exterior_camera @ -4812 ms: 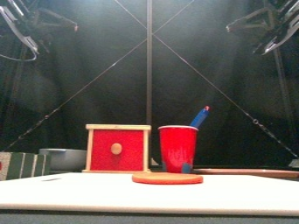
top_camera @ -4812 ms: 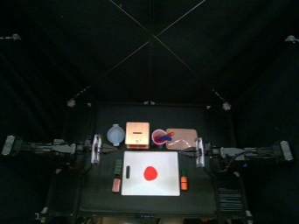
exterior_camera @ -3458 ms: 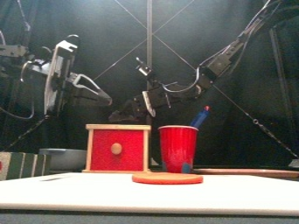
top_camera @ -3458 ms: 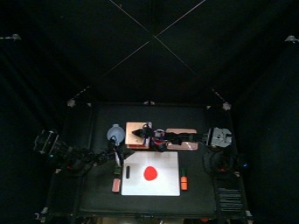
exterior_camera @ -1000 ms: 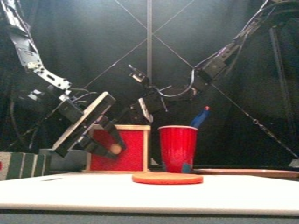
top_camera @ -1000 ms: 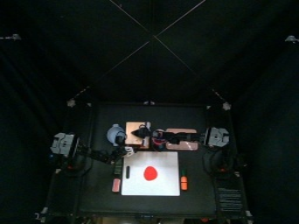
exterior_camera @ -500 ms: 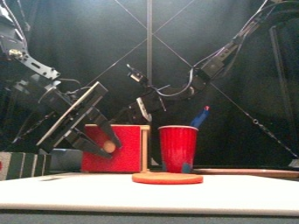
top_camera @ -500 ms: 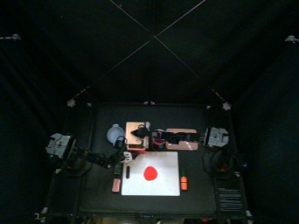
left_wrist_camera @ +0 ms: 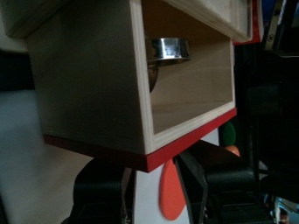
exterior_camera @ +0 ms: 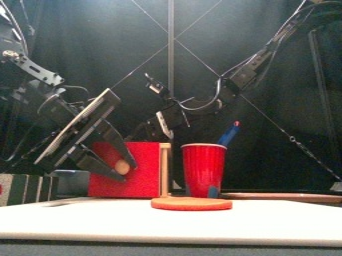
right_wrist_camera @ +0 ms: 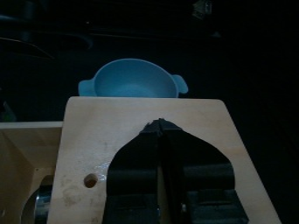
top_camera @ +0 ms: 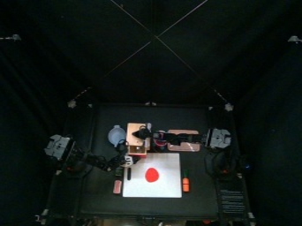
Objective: Get the cutter from the drawer then cut the dough then place the extra dough in the bowl
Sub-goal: Open the drawer
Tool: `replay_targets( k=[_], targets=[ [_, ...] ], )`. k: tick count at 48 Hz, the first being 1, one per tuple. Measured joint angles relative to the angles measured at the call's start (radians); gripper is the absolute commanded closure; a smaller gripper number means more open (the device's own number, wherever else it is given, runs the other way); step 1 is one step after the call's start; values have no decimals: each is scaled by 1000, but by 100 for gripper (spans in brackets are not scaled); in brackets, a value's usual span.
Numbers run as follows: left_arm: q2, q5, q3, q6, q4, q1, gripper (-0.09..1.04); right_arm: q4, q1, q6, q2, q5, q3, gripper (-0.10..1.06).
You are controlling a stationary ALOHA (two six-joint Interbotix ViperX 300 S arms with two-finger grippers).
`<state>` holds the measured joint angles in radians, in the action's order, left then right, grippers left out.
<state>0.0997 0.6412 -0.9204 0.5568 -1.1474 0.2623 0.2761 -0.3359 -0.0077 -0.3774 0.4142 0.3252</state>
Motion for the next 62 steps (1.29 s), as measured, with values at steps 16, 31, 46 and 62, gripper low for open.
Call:
replay_targets(
  k=[16, 31, 46, 62],
  targets=[
    [3, -14, 0, -3, -2, 15, 28, 0, 0, 0, -2, -2, 0, 96],
    [8, -14, -6, -9, 2, 17, 26, 0, 0, 0, -3, 0, 0, 96],
    [15, -9, -3, -9, 44, 15, 10, 0, 0, -2, -11, 0, -6, 96],
    [5, -8, -6, -6, 46, 18, 7, -2, 0, 0, -12, 0, -9, 96]
  ],
)
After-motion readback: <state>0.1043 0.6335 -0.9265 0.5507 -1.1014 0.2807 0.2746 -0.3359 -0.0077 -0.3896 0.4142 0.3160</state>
